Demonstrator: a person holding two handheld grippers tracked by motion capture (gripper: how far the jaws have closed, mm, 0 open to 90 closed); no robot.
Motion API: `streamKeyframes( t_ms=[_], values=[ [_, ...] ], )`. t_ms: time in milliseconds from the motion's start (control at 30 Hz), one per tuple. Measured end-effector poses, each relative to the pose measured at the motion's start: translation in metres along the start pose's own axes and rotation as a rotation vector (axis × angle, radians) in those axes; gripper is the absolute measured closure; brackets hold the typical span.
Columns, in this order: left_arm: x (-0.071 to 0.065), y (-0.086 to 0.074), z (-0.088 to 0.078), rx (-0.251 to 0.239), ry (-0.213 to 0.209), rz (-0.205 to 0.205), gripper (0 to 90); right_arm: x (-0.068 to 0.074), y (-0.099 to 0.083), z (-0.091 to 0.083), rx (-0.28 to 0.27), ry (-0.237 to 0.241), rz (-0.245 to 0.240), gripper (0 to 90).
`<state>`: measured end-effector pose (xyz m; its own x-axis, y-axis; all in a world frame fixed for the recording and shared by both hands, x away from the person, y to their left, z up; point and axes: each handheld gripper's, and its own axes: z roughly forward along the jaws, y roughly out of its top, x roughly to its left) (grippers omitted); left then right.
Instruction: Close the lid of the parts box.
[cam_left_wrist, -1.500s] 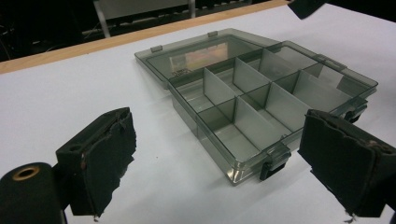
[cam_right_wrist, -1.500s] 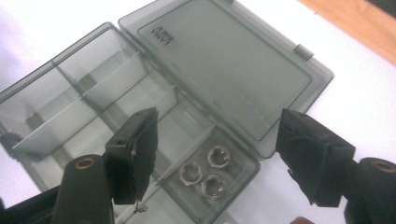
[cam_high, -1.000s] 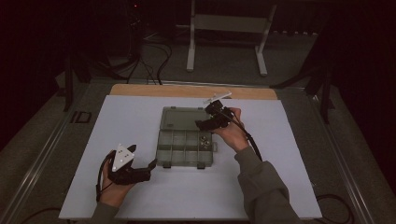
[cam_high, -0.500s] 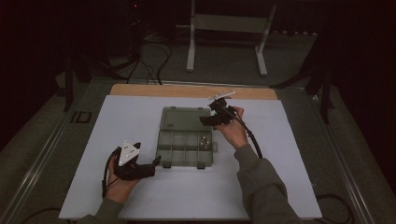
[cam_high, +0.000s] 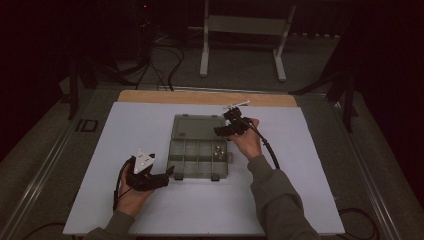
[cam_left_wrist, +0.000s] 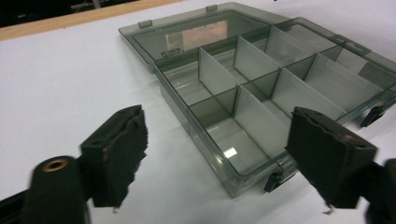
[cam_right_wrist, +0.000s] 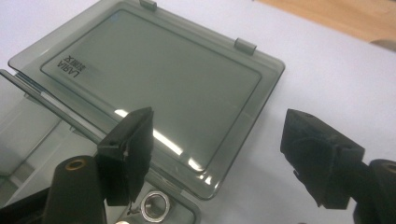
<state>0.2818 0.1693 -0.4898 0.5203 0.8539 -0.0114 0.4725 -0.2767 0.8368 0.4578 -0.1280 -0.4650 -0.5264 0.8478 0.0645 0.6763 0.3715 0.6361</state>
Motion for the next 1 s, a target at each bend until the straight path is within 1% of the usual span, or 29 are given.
streamKeyframes(
  t_ms=[133,167,267,333,467,633,733,900,967,1000],
  values=[
    [0.000,-0.002,0.008,0.036,0.000,0.001,27.7,0.002,-0.003,0.007,0.018,0.001,0.006,25.5],
    [0.000,-0.002,0.010,0.042,-0.008,0.000,29.3,0.002,-0.003,0.008,0.022,0.003,0.007,25.6],
    [-0.001,-0.003,0.012,0.060,-0.012,0.004,34.8,0.002,-0.005,0.011,0.033,0.007,0.012,25.6],
    [-0.002,-0.004,0.013,0.062,-0.014,0.006,38.1,0.002,-0.006,0.013,0.043,0.008,0.019,26.1],
    [-0.001,-0.004,0.013,0.067,-0.016,-0.006,43.2,0.001,-0.007,0.015,0.056,0.006,0.026,26.6],
    [-0.001,-0.005,0.014,0.071,-0.034,-0.017,49.9,0.000,-0.009,0.017,0.067,0.017,0.046,26.9],
    [-0.002,-0.004,0.014,0.073,-0.044,-0.020,54.4,0.000,-0.011,0.019,0.072,0.028,0.062,29.0],
    [-0.003,-0.004,0.016,0.077,-0.056,-0.029,60.3,0.000,-0.011,0.022,0.075,0.032,0.071,30.5],
    [-0.004,-0.004,0.017,0.080,-0.060,-0.028,63.0,0.000,-0.011,0.022,0.078,0.033,0.076,31.4],
    [-0.004,-0.004,0.018,0.082,-0.055,-0.022,64.0,0.000,-0.011,0.023,0.080,0.034,0.081,31.7]
  ],
)
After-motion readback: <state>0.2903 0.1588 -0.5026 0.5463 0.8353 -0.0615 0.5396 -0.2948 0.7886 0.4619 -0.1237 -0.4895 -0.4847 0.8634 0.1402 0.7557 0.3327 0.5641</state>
